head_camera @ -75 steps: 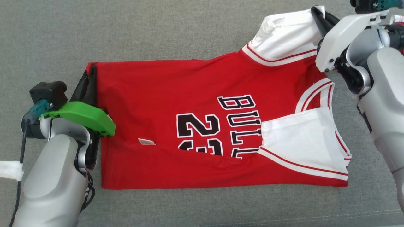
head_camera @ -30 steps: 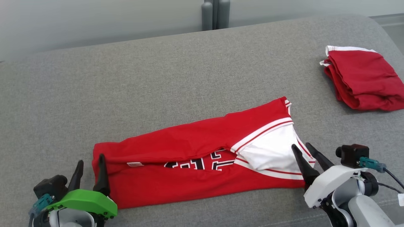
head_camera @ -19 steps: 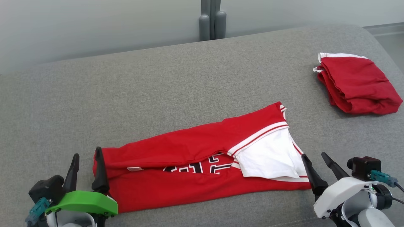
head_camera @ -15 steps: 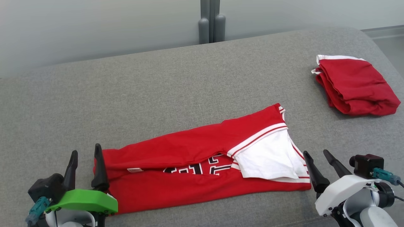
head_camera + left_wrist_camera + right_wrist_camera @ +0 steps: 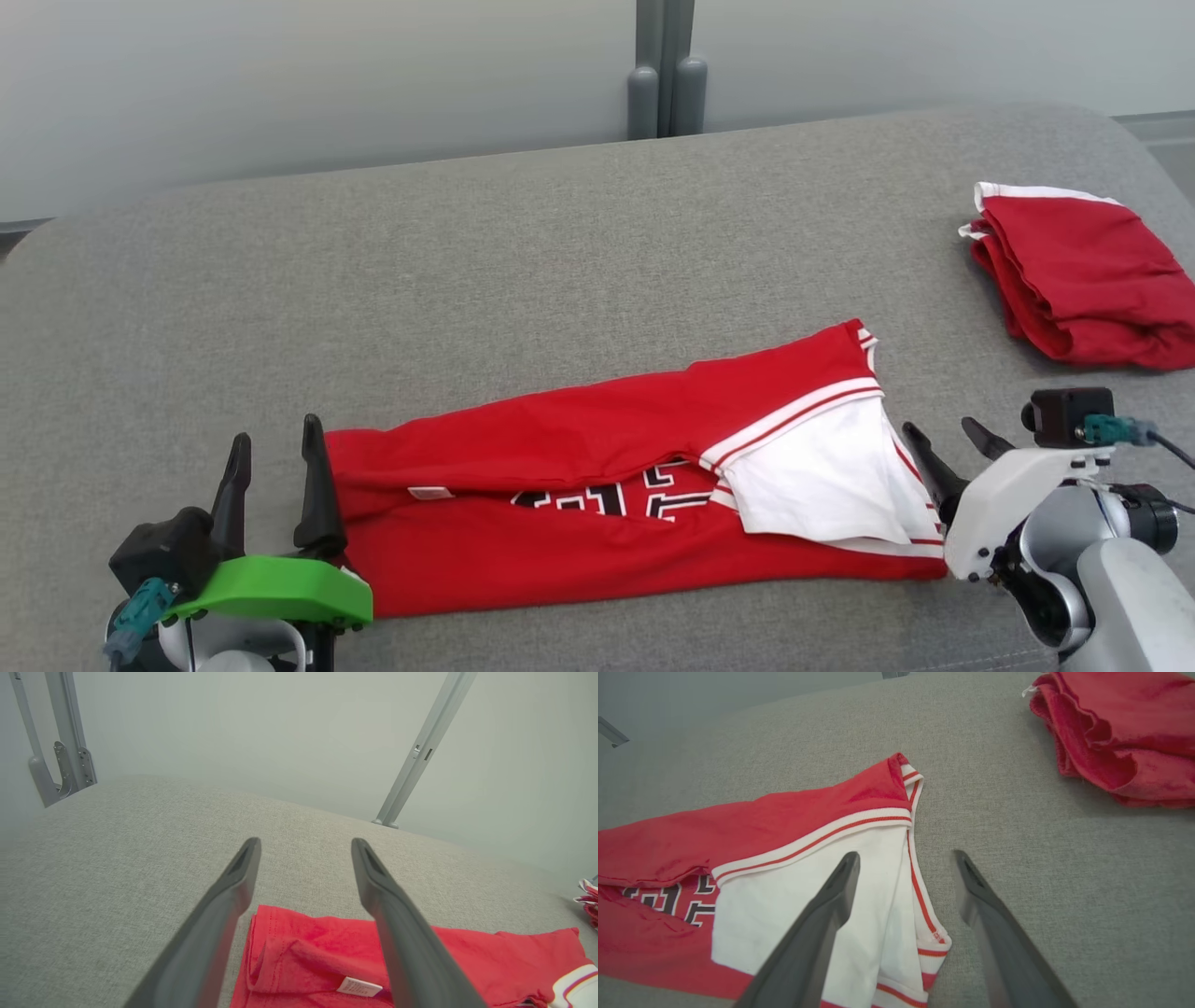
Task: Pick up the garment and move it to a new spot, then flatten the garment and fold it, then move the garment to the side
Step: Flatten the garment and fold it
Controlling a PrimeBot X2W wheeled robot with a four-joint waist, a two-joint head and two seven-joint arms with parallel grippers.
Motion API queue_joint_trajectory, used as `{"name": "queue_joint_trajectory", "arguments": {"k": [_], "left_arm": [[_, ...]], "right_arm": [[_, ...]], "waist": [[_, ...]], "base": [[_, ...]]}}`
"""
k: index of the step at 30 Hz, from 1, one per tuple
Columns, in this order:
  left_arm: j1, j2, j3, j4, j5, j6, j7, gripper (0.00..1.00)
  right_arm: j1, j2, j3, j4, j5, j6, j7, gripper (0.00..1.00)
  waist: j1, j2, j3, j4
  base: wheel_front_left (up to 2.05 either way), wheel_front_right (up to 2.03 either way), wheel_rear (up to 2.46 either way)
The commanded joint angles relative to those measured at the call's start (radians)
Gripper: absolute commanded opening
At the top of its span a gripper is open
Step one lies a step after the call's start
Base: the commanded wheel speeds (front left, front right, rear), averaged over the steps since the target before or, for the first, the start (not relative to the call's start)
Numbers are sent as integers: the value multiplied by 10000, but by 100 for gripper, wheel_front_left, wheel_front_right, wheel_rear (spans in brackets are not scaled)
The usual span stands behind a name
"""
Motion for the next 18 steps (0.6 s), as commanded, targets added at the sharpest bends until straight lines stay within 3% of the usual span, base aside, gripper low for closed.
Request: {"name": "queue_joint_trajectory", "arguments": {"k": [1,8,18], "left_arm": [[-96,-47,56,-44,97,-17,-41,100],[-199,-211,178,-81,281,-117,-35,100],[-168,-401,445,-47,447,-274,-37,100]], "right_arm": [[-140,-91,-2,90,52,-3,84,100],[-1240,-288,248,1640,344,-2,993,100],[-2128,-421,148,3605,645,-2,1390,100]], "waist": [[0,-1,32,161],[0,-1,155,821],[0,-1,242,1514]], "base": [[0,0,0],[0,0,0],[0,0,0]]}}
